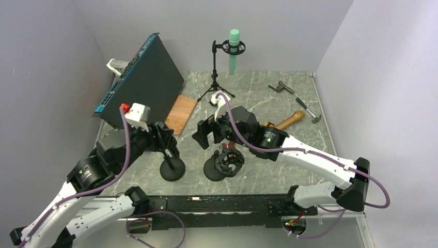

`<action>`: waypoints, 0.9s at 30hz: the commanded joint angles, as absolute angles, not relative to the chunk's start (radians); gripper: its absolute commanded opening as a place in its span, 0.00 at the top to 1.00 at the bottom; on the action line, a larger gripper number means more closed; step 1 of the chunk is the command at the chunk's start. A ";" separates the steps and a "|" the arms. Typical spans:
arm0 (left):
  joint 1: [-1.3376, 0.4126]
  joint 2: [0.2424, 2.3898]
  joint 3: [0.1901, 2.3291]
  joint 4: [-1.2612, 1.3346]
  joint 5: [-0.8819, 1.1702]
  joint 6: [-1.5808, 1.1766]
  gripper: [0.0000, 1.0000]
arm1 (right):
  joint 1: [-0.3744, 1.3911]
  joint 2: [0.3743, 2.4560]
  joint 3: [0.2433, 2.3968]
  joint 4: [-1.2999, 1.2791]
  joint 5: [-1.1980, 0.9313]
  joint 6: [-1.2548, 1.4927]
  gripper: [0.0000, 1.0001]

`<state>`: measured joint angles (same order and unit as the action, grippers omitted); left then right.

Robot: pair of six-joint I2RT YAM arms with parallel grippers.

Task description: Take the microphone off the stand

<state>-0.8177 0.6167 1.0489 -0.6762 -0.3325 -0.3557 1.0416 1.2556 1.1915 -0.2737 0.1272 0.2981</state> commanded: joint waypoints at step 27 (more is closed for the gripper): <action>-0.818 0.272 1.107 -0.991 -0.371 -0.482 0.40 | 1.362 1.489 1.534 -0.146 0.415 0.241 0.01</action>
<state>-0.8177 0.2909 1.1400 -0.9428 -0.3431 -0.4324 1.3125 1.4502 1.4441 -0.1486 0.1532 0.2440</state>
